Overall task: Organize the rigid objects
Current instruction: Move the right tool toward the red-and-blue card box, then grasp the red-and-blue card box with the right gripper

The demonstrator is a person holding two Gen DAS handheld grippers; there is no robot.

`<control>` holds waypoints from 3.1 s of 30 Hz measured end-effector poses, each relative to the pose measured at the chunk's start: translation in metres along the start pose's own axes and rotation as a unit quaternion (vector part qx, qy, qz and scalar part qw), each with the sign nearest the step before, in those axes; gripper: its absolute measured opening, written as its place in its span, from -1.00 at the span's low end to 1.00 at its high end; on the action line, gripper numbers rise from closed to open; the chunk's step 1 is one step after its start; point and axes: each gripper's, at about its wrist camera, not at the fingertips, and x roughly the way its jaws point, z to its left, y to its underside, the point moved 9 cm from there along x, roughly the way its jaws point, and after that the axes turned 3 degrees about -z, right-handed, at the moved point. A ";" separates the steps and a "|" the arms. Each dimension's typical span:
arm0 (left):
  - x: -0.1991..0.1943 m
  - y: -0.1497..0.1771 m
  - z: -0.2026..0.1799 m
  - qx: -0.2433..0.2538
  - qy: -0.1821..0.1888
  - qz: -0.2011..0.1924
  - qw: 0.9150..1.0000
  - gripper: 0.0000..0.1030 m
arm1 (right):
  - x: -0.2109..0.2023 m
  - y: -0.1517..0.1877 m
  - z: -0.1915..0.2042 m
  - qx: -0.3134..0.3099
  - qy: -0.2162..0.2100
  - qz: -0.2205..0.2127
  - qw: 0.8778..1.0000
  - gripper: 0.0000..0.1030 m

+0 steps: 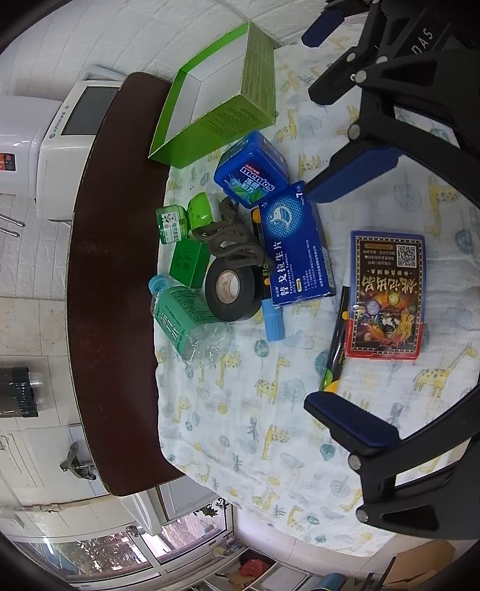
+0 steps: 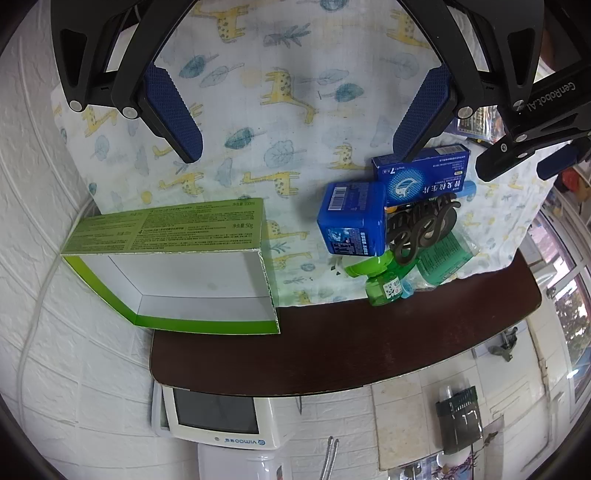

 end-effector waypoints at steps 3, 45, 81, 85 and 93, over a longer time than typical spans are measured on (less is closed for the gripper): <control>-0.001 -0.001 0.000 0.002 0.000 -0.001 1.000 0.97 | 0.001 -0.001 -0.002 0.001 -0.005 0.001 1.000 1.00; -0.007 -0.001 -0.003 0.009 0.008 -0.008 1.000 0.97 | -0.007 -0.009 -0.006 0.005 0.004 -0.009 1.000 1.00; 0.014 0.036 0.052 -0.153 0.198 0.066 0.966 0.43 | 0.020 0.036 0.081 0.024 -0.194 0.106 0.975 0.24; 0.009 0.045 0.049 -0.128 0.207 0.078 0.967 0.15 | 0.024 0.050 0.098 0.031 -0.235 0.138 0.962 -0.08; 0.017 0.067 0.051 -0.123 0.230 0.112 0.959 -0.17 | 0.020 0.056 0.121 -0.004 -0.250 0.141 0.958 -0.29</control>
